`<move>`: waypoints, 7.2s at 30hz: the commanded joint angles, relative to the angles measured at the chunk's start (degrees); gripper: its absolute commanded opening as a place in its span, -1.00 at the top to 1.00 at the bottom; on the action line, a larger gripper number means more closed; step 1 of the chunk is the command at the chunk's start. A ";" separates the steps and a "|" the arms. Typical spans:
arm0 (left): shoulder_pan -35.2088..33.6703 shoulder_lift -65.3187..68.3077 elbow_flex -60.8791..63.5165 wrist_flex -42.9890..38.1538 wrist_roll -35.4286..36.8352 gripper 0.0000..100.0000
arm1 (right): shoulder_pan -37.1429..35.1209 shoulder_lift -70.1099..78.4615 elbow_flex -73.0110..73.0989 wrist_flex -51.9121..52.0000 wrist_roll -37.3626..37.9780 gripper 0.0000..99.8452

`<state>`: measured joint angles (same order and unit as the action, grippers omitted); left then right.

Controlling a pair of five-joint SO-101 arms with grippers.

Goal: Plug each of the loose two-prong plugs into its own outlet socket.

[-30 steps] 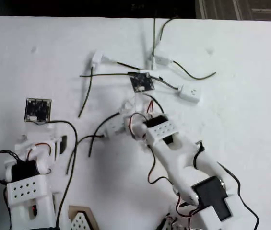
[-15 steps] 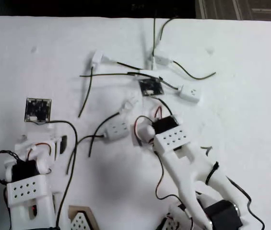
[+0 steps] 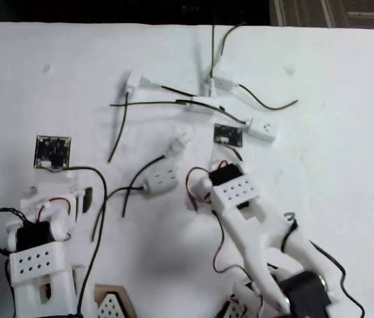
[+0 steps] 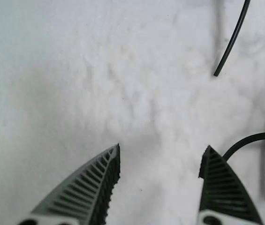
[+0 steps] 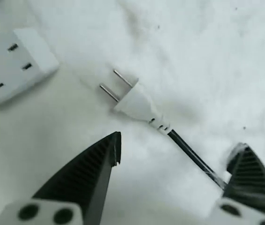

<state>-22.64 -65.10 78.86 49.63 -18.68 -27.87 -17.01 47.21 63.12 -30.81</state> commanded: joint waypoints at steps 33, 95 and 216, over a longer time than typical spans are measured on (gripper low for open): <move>0.04 -1.36 -0.62 -0.88 0.35 0.45 | 21.32 9.71 -5.01 -17.54 134.77 0.96; -0.13 -1.36 -0.62 -0.88 0.26 0.45 | 14.64 24.31 -19.08 -8.22 -10.02 0.67; -0.13 -1.36 0.00 -1.05 0.26 0.45 | 12.88 27.30 -17.85 9.89 54.77 0.68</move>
<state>-22.55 -65.10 79.21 49.63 -18.68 -12.92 8.66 30.15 73.85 25.54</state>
